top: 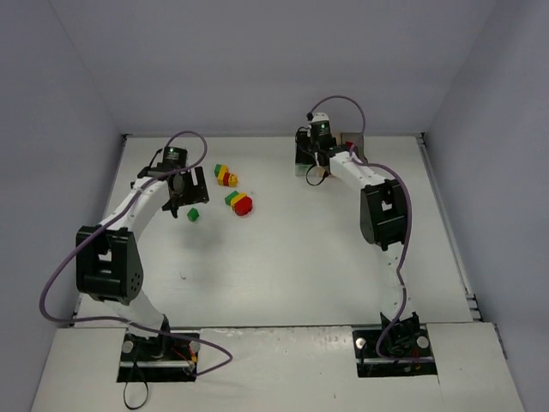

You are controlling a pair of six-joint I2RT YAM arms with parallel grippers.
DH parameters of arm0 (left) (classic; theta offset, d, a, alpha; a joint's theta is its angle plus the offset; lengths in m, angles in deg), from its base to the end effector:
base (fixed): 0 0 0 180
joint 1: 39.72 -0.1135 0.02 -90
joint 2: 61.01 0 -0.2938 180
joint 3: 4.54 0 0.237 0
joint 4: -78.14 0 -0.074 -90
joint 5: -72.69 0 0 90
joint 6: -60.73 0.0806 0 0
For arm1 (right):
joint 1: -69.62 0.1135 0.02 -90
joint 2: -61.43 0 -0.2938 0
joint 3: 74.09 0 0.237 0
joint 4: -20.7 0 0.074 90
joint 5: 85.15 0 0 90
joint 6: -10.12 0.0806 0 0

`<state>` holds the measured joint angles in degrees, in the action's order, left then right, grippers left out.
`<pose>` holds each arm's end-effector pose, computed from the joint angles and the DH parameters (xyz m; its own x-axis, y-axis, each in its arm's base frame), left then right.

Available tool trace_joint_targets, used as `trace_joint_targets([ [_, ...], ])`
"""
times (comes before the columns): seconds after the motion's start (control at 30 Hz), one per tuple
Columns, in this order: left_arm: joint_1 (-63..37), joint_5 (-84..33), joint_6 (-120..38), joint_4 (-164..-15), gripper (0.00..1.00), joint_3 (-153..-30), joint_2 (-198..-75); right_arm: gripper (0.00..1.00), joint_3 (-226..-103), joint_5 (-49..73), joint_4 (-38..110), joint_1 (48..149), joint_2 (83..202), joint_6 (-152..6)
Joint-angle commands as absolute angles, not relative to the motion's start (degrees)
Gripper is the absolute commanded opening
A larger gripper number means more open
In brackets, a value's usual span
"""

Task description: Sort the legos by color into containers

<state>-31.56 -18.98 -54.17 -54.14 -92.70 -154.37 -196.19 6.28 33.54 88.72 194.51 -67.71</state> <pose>0.3624 -0.0543 0.2620 -0.7834 -0.3128 -0.5371 -0.1880 0.9429 -0.2749 0.5613 0.1965 0.2205 -0.4466 0.0684 -0.8921 -0.2604 0.9440 0.2027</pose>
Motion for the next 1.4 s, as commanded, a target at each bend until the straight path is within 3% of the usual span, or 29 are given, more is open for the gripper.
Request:
trace_joint_targets([
  [0.0,-31.99,-16.53,-51.16,-55.91,0.80,-96.63,-155.83,0.51,-199.49,7.39,31.06,88.34,189.59,-69.41],
  [0.2,-31.99,-14.07,-46.41,-57.14,0.79,-99.27,-160.93,0.52,-195.98,9.32,31.15,88.43,181.95,-69.68],
  [0.3,-31.99,-14.40,-44.13,-57.05,0.75,-101.02,-163.74,0.52,-192.21,10.82,30.97,88.61,176.68,-69.68],
  [0.47,-31.81,-17.57,-45.00,-55.12,0.60,-103.14,-167.09,0.52,-184.91,11.44,30.18,89.05,168.84,-68.89],
  [0.73,-31.90,-17.84,-44.65,-56.43,0.58,-98.83,-166.39,0.52,-173.57,13.98,29.57,89.31,159.35,-67.05],
  [0.93,-31.81,-17.84,-44.65,-55.82,0.50,-100.06,-169.02,0.52,-167.33,14.34,29.48,90.10,155.13,-66.34],
  [1.13,-31.46,-16.70,-44.65,-57.40,0.38,-100.06,-170.08,0.52,-162.76,14.34,29.39,90.19,151.44,-66.25],
  [1.27,-31.20,-16.95,-45.52,-56.96,0.15,-100.24,-170.52,0.52,-160.39,14.78,29.39,90.36,149.24,-66.17],
  [1.37,-31.11,-18.88,-47.45,-57.14,0.05,-99.89,-167.72,0.52,-158.89,16.00,29.39,91.06,147.22,-66.43],
])
